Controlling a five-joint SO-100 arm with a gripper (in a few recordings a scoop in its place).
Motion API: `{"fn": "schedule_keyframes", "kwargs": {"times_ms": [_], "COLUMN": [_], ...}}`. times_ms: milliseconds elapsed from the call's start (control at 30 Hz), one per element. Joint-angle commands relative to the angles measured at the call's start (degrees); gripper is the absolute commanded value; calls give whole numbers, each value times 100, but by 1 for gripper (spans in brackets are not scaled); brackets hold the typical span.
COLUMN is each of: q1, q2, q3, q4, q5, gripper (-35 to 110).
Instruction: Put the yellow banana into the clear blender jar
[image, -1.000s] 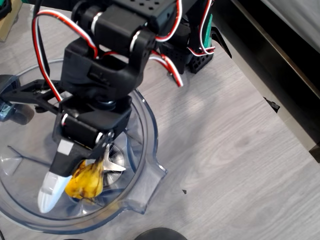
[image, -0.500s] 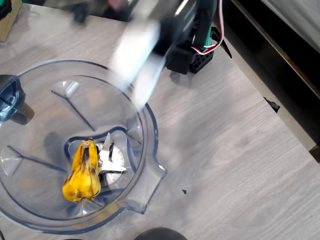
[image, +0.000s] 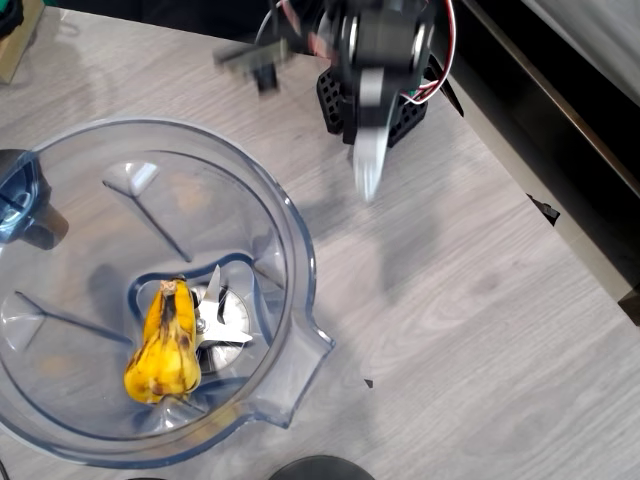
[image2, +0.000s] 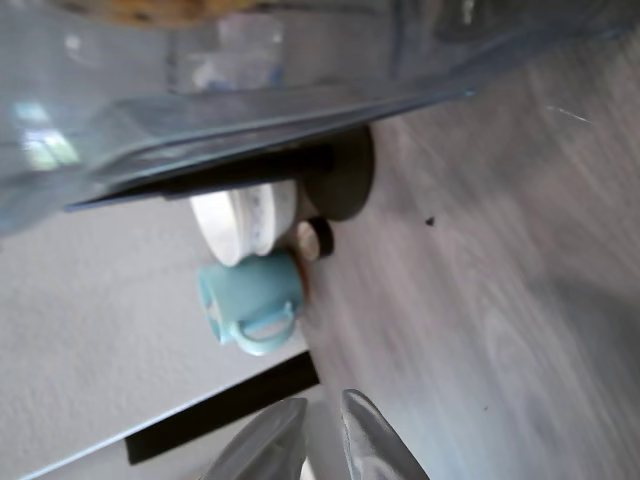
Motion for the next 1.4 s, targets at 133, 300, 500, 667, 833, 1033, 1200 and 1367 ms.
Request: {"fn": "schedule_keyframes", "kwargs": {"times_ms": [133,300,500,667,833,1033,1200,1367], "q1": [123,79,97,132,141,193,211,229], "q2": [870,870,870,870,870,870,870,870], "q3": [1503,2206,3041,3498,3920,3920,3929,3929], "q4": [-53,-123,-202,-167,-229,-193,-132,-123], "q5": [53,70,35,35,26,0,-44,-44], "gripper": [0,0,0,0,0,0,0,0]}}
